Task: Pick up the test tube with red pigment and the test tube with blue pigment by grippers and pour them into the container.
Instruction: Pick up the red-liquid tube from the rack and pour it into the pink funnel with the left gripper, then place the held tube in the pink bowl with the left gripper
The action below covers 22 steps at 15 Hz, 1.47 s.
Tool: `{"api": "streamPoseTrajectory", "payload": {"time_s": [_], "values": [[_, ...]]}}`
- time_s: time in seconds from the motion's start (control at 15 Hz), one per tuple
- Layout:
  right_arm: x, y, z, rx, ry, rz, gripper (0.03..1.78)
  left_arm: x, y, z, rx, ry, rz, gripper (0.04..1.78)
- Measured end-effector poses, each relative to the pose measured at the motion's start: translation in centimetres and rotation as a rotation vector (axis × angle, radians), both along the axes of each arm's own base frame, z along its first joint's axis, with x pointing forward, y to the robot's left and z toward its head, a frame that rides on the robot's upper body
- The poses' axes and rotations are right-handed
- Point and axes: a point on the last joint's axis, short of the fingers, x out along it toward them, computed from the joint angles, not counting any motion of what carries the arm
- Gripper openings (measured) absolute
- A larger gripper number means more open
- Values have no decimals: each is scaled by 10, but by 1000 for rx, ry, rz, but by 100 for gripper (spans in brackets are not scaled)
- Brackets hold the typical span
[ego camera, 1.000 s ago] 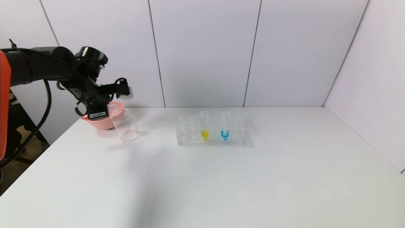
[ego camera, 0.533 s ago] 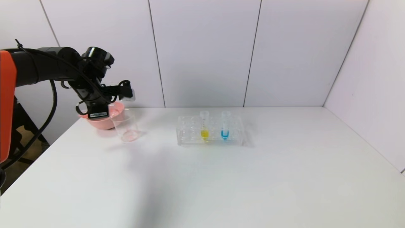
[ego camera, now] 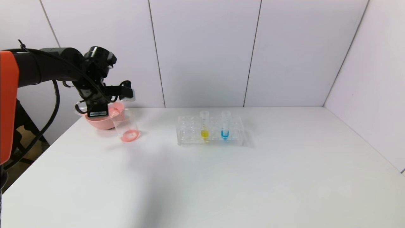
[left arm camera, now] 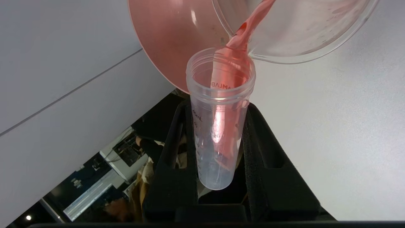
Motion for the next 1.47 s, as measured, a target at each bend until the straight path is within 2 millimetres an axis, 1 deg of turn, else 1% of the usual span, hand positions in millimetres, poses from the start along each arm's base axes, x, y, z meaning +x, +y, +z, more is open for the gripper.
{"api": "streamPoseTrajectory", "payload": {"time_s": [0.47, 0.87, 1.07, 1.2, 1.27, 1.33, 1.47], "values": [[0, 0, 0, 0, 0, 0, 177, 1, -11, 2, 126, -23, 48, 44], [0, 0, 0, 0, 0, 0, 177, 1, -20, 1, 193, -24, 53, 44], [0, 0, 0, 0, 0, 0, 177, 1, -27, -1, 219, -20, 52, 44], [0, 0, 0, 0, 0, 0, 177, 2, -28, -2, 198, -21, 40, 44], [0, 0, 0, 0, 0, 0, 177, 3, -27, -3, 158, -29, 25, 44], [0, 0, 0, 0, 0, 0, 177, 5, -25, -3, 96, -44, 4, 44], [0, 0, 0, 0, 0, 0, 177, 8, -20, -2, -103, -102, -19, 44]]}}
